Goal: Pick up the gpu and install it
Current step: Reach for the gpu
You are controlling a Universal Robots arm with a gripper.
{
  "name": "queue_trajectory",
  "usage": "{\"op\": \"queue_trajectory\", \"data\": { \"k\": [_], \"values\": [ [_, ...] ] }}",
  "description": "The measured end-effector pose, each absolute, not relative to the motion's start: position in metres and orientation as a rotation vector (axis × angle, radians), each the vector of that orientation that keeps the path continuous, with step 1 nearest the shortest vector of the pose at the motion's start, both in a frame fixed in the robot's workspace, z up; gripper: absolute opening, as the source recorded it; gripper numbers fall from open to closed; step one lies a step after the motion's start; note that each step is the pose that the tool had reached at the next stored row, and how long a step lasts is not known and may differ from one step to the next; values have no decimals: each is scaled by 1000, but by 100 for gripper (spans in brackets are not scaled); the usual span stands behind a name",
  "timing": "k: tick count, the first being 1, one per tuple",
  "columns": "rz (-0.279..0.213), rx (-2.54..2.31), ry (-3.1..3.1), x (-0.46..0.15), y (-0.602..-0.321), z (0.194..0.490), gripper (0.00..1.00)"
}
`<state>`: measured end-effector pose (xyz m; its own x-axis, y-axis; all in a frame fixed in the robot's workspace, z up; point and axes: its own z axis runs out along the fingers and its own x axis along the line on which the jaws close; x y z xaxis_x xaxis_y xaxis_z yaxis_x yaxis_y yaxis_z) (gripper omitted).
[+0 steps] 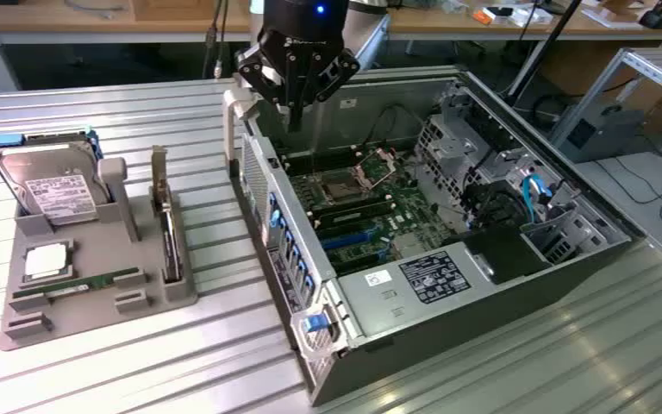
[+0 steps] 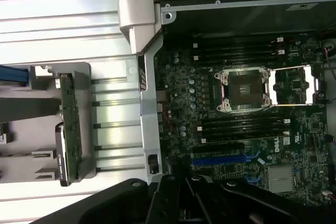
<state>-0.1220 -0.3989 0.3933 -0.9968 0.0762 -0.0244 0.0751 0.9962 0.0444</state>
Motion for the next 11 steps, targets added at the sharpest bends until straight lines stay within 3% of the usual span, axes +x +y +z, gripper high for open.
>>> {"op": "queue_trajectory", "data": {
  "k": [11],
  "values": [
    [68, 118, 3112, -127, -399, 393, 11]
  ]
}}
